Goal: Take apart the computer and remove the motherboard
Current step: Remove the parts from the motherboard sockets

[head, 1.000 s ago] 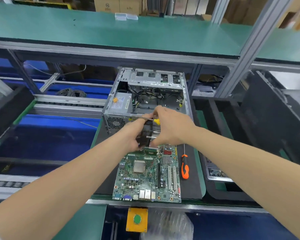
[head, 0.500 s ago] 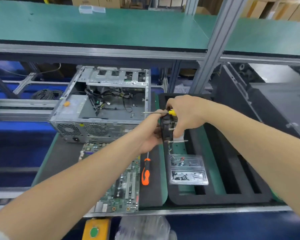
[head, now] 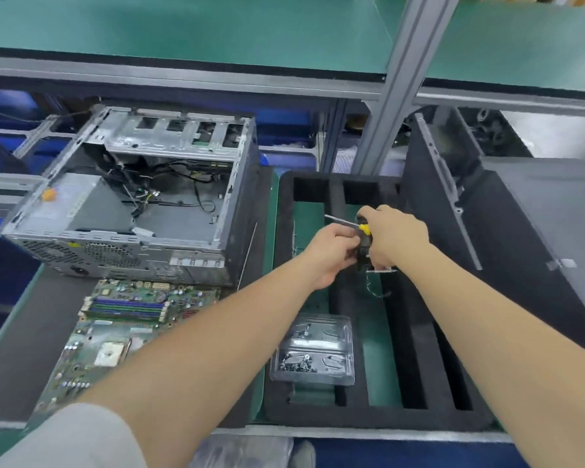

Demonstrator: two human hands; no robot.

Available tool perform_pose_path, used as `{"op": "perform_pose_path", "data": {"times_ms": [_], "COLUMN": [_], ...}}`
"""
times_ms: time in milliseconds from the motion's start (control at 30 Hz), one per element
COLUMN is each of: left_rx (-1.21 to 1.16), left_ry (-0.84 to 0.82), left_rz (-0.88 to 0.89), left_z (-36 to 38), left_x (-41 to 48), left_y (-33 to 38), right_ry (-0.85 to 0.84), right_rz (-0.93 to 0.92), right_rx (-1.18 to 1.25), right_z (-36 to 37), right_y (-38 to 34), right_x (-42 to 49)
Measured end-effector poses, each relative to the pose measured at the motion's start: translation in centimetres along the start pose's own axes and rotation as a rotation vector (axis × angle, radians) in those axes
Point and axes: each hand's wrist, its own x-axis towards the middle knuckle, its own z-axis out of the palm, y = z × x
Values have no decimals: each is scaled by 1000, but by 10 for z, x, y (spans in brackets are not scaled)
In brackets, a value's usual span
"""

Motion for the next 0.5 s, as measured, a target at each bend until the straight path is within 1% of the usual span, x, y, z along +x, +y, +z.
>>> {"op": "perform_pose_path", "data": {"times_ms": [233, 367, 500], "left_rx": [35, 196, 238], "left_ry": [110, 146, 186], "left_rz": [-106, -99, -135], "left_z": [16, 23, 22], "left_x": [30, 34, 36], "left_y": [-54, -69, -73], "right_ry": [-79, -140, -100], "right_rz": [54, 59, 33], "right_rx": [66, 83, 101], "right_z": [72, 99, 120], "right_y": [22, 32, 33], "right_x": [2, 1, 1]}}
